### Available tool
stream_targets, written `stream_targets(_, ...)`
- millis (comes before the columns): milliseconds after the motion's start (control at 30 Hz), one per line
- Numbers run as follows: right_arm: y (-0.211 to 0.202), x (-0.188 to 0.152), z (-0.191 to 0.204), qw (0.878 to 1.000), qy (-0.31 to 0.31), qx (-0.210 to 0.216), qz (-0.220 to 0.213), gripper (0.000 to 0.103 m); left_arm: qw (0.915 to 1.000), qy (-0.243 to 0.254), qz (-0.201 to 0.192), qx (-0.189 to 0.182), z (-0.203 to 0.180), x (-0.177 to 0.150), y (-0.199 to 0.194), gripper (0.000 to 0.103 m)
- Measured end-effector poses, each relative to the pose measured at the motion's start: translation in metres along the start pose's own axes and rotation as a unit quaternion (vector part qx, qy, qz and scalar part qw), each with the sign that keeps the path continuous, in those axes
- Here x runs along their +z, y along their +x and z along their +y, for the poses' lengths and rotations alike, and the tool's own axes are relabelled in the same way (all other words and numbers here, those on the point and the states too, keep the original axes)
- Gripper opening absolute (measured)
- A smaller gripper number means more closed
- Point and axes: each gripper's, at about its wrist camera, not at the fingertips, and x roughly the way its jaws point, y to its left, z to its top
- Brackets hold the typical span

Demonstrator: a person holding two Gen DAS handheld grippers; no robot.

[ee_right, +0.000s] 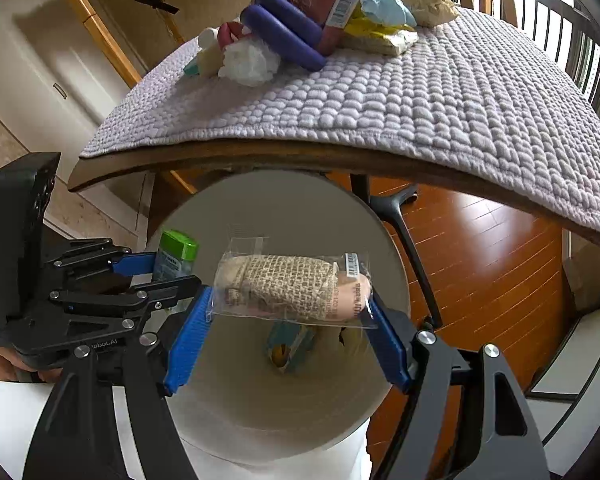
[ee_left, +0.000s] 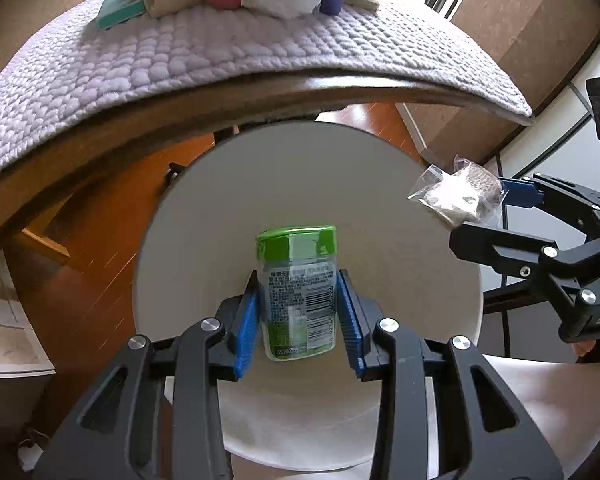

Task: Collect trash
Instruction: 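Carry the green bottle and bandage roll with both tools over the white bin, then open both tools to drop the bottle and bandage roll into the bin, then move both open tools back toward the pile on the blanket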

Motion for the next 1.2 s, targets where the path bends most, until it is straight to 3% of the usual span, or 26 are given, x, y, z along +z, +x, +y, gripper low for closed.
stream_targets(467,0.037,0.004,0.013,1.0,-0.017,-0.001,0.026,0.072,0.9998,-0.005,0.015,0.014,0.001,-0.011,0.019,0.039)
stream_targets(1000,0.065,-0.002,0.014,0.998,-0.011,0.019,0.051,0.075,0.9993,-0.002,0.035,0.013,-0.006,-0.001,0.051,0.039)
stream_targets(1067,0.064,-0.002,0.015,0.999,-0.004,0.014,0.047,0.084,0.9992,-0.004,0.031,0.024,-0.004,0.001,0.051,0.061)
stream_targets(1200,0.051,0.006,0.011,1.0,0.011,0.014,0.024,0.087,0.9997,-0.006,0.012,0.022,-0.001,0.006,0.044,0.063)
